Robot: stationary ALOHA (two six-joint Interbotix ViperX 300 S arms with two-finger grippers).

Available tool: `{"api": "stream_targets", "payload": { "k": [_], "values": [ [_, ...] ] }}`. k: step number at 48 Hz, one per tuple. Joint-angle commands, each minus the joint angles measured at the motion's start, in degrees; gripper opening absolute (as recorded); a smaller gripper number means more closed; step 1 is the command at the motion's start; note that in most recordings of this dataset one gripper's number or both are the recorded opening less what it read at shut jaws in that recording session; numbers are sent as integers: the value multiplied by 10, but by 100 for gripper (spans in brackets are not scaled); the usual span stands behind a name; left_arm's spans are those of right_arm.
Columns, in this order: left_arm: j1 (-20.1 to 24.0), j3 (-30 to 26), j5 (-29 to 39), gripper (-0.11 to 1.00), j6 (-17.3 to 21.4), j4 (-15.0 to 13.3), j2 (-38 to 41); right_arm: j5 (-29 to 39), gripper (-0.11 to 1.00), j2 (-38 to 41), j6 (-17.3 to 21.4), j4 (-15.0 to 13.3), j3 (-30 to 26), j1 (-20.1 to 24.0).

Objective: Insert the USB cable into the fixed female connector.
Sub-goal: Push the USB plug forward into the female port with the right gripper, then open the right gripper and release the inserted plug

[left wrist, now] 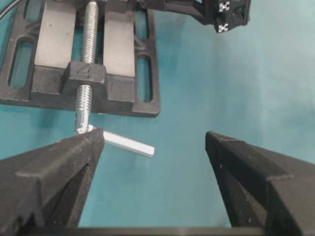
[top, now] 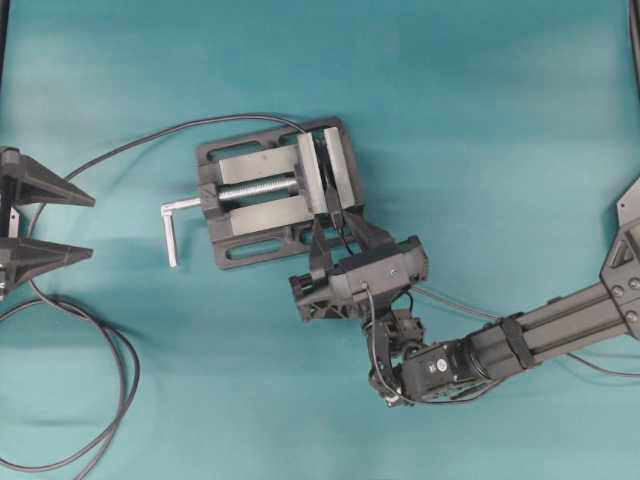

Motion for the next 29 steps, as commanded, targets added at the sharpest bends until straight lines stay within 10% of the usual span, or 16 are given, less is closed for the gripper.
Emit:
{"api": "stream_targets", "payload": {
  "k": [1,29],
  "values": [
    [-1,-5,-4,99,-6,2,4,-4,59,-33,-6,-6,-3,-79],
    [-1,-11,-4,99,-6,2,4,-25,59,-34,-9,26,0,-26]
  ]
}}
